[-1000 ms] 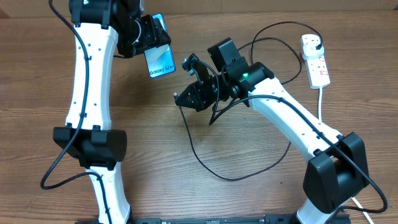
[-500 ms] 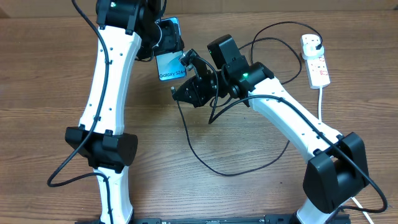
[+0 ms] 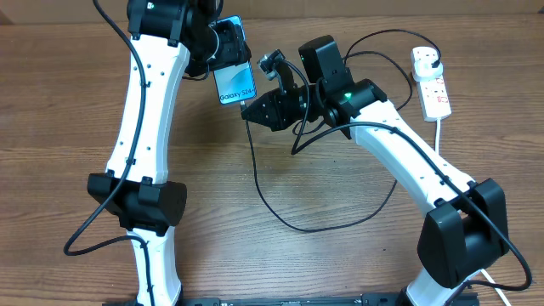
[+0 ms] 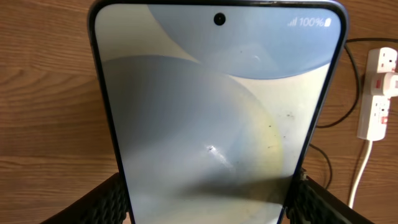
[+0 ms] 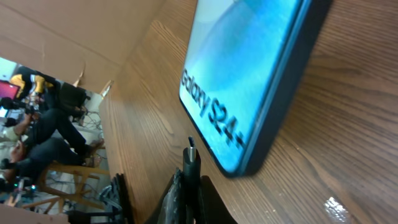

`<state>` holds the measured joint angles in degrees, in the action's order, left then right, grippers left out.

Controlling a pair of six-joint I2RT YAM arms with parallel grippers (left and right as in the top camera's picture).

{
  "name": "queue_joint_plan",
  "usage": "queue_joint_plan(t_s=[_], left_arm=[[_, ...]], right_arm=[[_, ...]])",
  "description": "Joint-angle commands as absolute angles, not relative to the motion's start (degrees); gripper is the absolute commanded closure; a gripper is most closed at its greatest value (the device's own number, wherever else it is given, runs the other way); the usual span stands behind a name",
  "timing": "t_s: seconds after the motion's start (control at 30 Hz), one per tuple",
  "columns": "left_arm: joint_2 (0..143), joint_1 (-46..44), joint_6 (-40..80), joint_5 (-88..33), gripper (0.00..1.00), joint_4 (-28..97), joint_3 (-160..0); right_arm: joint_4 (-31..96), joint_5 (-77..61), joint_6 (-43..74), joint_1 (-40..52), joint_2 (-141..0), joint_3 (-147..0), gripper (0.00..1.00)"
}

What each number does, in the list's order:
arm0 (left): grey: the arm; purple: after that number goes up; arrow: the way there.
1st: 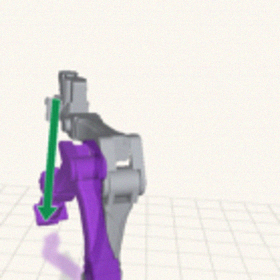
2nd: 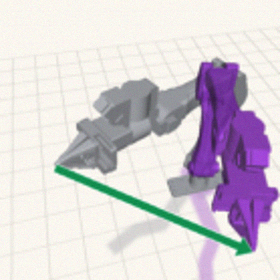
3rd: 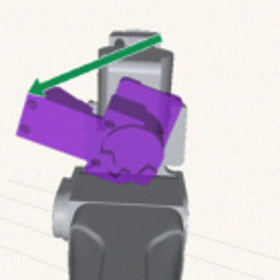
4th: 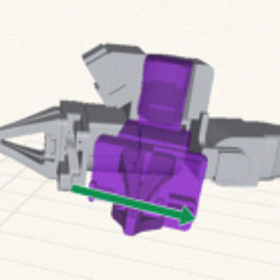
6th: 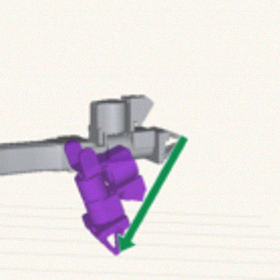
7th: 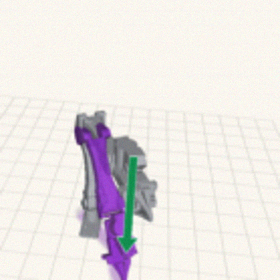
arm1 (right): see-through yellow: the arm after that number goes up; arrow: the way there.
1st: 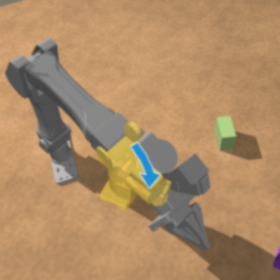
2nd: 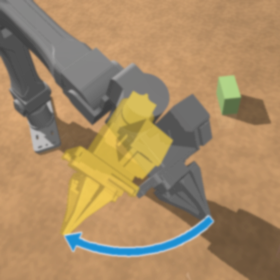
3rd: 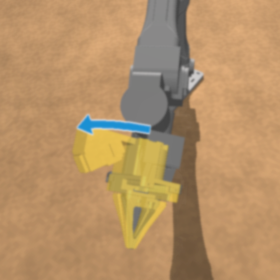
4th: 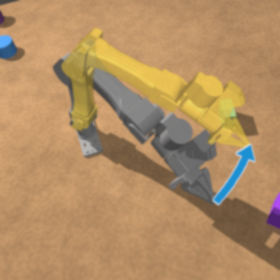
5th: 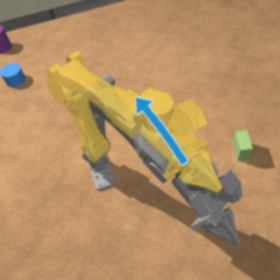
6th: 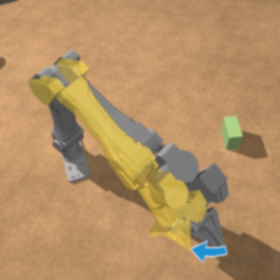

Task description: Plug charger to phone and switch on socket

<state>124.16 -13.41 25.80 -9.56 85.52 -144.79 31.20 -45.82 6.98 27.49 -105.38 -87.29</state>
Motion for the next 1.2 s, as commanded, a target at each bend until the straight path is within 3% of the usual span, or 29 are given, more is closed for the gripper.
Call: queue_joint_plan(t_s=[0.0,1.17], left_arm=[[122.5,-13.1,27.5,-11.6,0.96,85.0,-146.3],[122.5,-13.1,27.9,-8.4,0.96,87.1,-146.2]], right_arm=[[30.6,-46.8,9.8,27.7,-104.3,-88.5,0.96],[37.9,-42.0,10.7,26.9,-104.6,-88.1,0.96]])
